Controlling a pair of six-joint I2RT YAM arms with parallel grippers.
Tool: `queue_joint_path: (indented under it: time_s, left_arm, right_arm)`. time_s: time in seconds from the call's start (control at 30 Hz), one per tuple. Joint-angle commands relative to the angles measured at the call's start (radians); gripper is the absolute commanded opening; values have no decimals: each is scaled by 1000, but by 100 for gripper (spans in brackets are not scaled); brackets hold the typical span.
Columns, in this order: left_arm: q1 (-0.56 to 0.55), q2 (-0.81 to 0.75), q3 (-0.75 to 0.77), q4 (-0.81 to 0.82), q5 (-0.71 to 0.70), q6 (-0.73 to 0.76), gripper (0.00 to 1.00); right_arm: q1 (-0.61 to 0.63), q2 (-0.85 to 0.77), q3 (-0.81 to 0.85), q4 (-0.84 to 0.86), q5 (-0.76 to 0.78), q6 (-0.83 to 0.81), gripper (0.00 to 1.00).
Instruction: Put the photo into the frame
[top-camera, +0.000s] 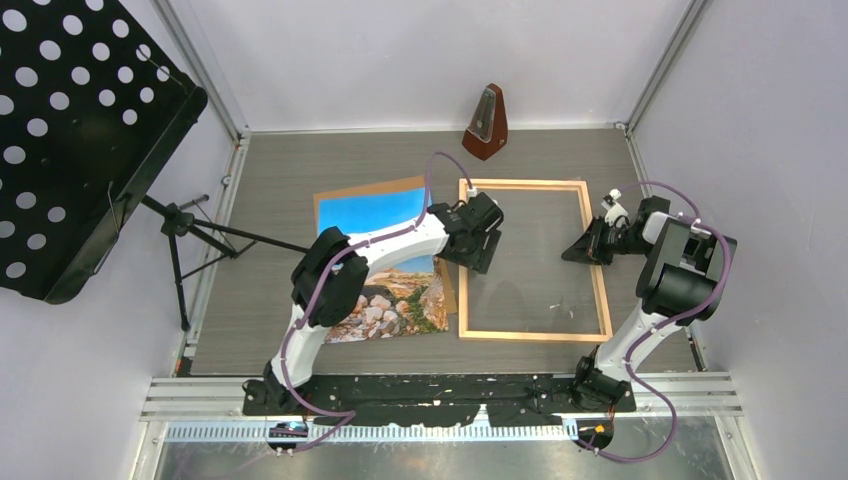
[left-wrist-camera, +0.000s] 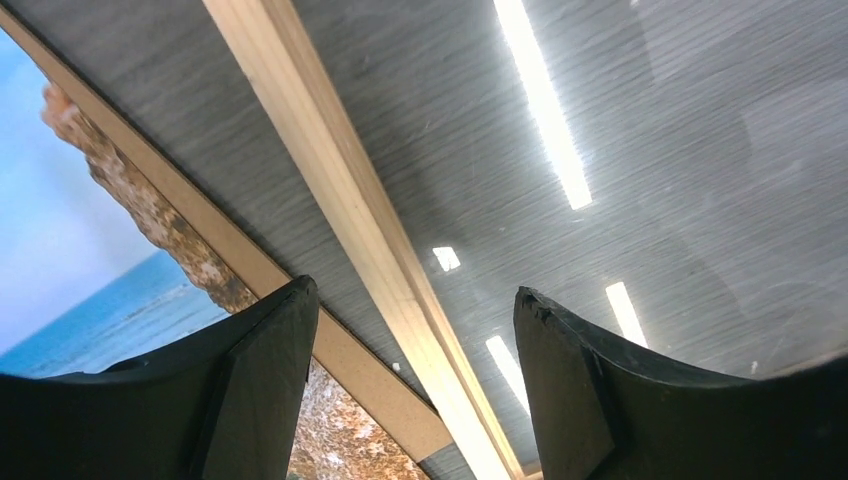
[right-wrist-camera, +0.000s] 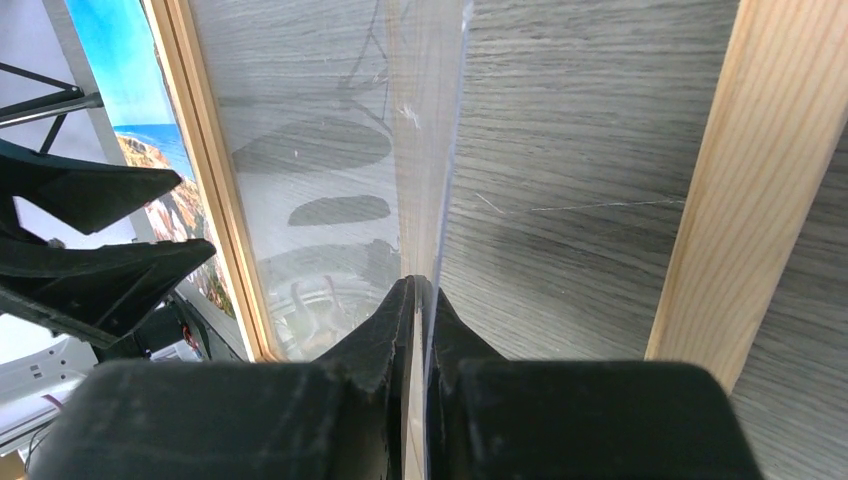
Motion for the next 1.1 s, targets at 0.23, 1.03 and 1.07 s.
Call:
queue_joint_path:
  time_s: [0.23, 1.03, 1.07]
  left_arm:
    - [-3, 44, 204, 40, 53, 212, 75]
    - [-63, 333, 598, -7, 196, 210, 86]
    - [-65, 343, 615, -18, 190, 209, 86]
  right_arm:
    - [10, 15, 31, 41, 34, -30, 10]
    - [11, 36, 16, 73, 45, -21, 11]
    - [11, 39, 16, 74, 44, -19, 11]
